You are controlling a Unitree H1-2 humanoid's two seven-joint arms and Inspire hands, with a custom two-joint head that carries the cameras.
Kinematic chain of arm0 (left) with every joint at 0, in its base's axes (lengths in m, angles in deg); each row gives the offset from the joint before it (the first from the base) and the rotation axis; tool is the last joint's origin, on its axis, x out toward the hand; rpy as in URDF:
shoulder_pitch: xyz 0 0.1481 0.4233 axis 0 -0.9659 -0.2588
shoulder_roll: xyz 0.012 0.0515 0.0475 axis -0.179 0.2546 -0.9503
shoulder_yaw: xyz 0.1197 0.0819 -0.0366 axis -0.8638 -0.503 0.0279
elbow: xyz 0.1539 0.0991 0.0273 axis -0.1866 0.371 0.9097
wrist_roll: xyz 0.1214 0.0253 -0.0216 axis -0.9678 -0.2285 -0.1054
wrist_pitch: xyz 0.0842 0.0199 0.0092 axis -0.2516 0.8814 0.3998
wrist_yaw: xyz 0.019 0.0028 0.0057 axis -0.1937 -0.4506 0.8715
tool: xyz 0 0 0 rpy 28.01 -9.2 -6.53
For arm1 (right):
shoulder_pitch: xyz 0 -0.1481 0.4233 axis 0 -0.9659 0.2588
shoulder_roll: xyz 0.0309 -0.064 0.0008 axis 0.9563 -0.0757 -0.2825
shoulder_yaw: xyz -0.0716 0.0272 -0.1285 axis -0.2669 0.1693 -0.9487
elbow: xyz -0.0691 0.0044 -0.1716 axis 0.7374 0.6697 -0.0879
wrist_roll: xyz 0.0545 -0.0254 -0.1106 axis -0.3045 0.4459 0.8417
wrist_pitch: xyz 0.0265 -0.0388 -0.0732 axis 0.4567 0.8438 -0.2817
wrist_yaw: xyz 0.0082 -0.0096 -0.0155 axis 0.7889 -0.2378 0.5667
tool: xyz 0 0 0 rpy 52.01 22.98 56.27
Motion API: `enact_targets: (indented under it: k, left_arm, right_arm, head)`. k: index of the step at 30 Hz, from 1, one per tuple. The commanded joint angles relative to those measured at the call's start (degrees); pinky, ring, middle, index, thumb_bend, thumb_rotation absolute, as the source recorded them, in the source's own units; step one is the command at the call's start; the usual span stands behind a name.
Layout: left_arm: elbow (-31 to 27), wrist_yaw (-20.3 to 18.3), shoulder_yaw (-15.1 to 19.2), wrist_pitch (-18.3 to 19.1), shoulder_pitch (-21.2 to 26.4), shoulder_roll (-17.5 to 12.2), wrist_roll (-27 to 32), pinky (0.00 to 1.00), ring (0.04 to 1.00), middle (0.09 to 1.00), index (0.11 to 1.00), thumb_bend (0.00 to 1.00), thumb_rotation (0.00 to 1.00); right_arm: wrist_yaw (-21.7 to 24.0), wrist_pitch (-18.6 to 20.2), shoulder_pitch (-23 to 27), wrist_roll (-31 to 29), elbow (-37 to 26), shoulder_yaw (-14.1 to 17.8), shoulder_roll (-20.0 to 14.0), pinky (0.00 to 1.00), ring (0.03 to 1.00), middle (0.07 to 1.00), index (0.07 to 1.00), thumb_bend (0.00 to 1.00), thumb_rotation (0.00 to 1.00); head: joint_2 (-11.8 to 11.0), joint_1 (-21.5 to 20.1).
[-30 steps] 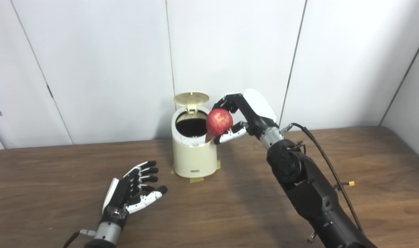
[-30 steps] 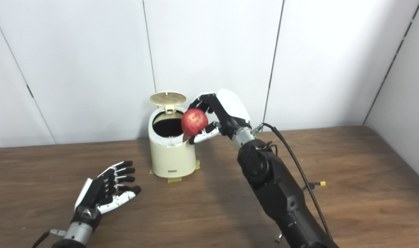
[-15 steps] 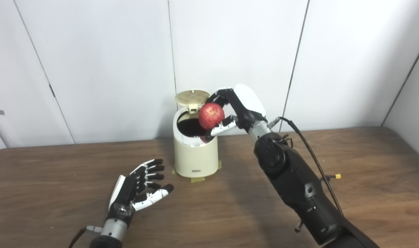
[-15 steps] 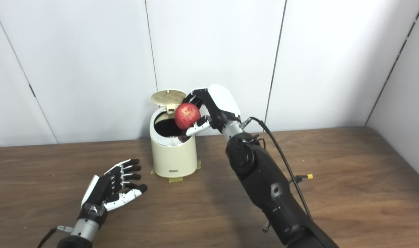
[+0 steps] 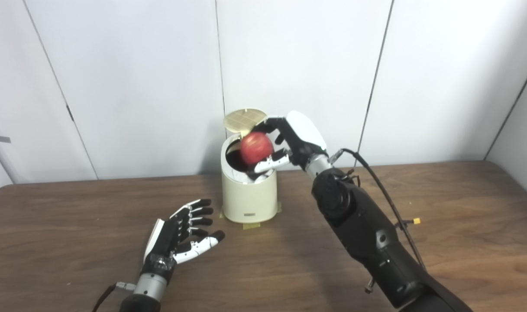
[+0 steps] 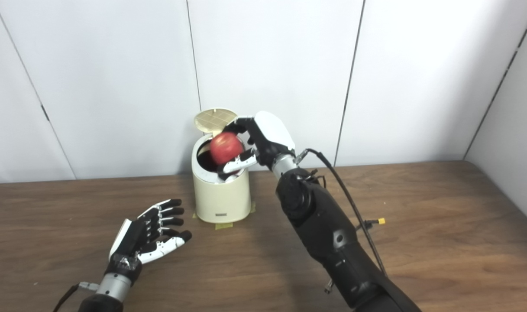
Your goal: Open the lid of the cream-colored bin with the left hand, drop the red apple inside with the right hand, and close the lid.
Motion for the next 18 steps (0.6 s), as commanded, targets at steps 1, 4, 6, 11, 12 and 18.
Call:
enact_targets:
  k: [1, 4, 6, 11, 12, 18]
  left_arm:
    - [-0.7, 0.2, -0.1, -2.3, 2.4, 0.0, 0.2, 0.60, 0.706, 0.767, 0.808, 0.75, 0.19]
    - [-0.2, 0.2, -0.2, -2.8, 2.6, -0.2, 0.0, 0.61, 0.706, 0.766, 0.807, 0.76, 0.20]
    - [-0.1, 0.1, -0.2, -2.9, 2.6, -0.3, 0.1, 0.61, 0.707, 0.765, 0.806, 0.75, 0.20]
    - [-0.4, 0.2, -0.2, -2.6, 2.7, -0.2, 0.0, 0.61, 0.705, 0.764, 0.809, 0.74, 0.18]
    - [-0.4, 0.2, -0.2, -2.6, 2.7, -0.2, 0.0, 0.61, 0.704, 0.762, 0.807, 0.74, 0.18]
    - [-0.9, 0.1, -0.1, -2.2, 2.5, -0.3, 0.1, 0.60, 0.703, 0.765, 0.804, 0.75, 0.17]
  right_arm:
    - [0.2, 0.2, 2.8, 0.3, -2.4, 0.0, -0.9, 0.59, 0.819, 0.928, 0.889, 0.99, 0.31]
    - [1.1, 0.8, 2.5, 0.4, -3.2, -0.1, -1.2, 0.60, 0.835, 0.944, 0.900, 1.00, 0.32]
    - [1.4, 0.8, 2.5, 0.4, -3.4, -0.1, -1.4, 0.61, 0.833, 0.943, 0.900, 1.00, 0.32]
    - [2.2, 1.0, 2.2, 0.2, -3.9, -0.2, -1.6, 0.61, 0.831, 0.946, 0.892, 1.00, 0.32]
    - [2.3, 0.9, 2.2, 0.3, -4.0, -0.2, -1.6, 0.61, 0.830, 0.946, 0.892, 1.00, 0.32]
    - [0.3, -0.2, -0.4, 0.4, -7.7, 0.8, -2.1, 0.53, 0.704, 0.819, 0.838, 0.99, 0.29]
  head:
    - [0.1, 0.0]
    - [0.3, 0.0]
    - [0.4, 0.0]
    - [0.5, 0.1]
    - [0.5, 0.1]
    - [0.6, 0.1]
